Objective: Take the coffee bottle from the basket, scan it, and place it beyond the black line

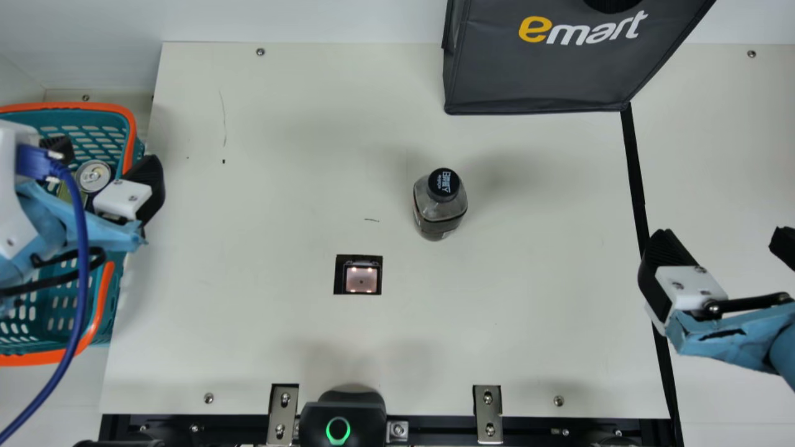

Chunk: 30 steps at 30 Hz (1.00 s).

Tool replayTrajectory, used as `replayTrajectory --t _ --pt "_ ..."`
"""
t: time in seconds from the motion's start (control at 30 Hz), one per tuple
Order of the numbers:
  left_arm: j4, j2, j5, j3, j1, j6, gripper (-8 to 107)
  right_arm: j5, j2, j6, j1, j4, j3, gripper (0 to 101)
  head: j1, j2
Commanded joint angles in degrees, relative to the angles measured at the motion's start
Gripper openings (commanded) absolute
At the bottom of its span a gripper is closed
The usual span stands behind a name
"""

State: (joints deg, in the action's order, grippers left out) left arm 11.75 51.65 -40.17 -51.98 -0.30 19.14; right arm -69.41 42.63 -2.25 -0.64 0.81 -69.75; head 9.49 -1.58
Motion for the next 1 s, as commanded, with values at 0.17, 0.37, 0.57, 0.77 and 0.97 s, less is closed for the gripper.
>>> replayTrajectory --t 0.17,0.37,0.57,0.77,0.97 --pt "-0.1 -2.7 -0.1 2.6 0.3 -1.5 90 0.0 0.0 0.0 0.0 0.0 0.0 91 -1.6 0.0" --pt "-1.1 -5.3 -0.2 4.8 1.1 -3.1 90 -0.1 0.0 0.0 0.0 0.0 0.0 91 -1.6 0.0" --pt "-2.1 -8.2 -0.6 7.1 1.6 -4.3 90 -0.1 0.0 0.0 0.0 0.0 0.0 91 -1.6 0.0" --pt "-3.0 -10.5 -1.2 8.6 2.1 -5.1 90 -0.1 0.0 0.0 0.0 0.0 0.0 91 -1.6 0.0" --pt "-3.8 -12.3 -1.7 9.5 2.6 -5.5 90 -0.1 0.0 0.0 0.0 0.0 0.0 91 -1.6 0.0"
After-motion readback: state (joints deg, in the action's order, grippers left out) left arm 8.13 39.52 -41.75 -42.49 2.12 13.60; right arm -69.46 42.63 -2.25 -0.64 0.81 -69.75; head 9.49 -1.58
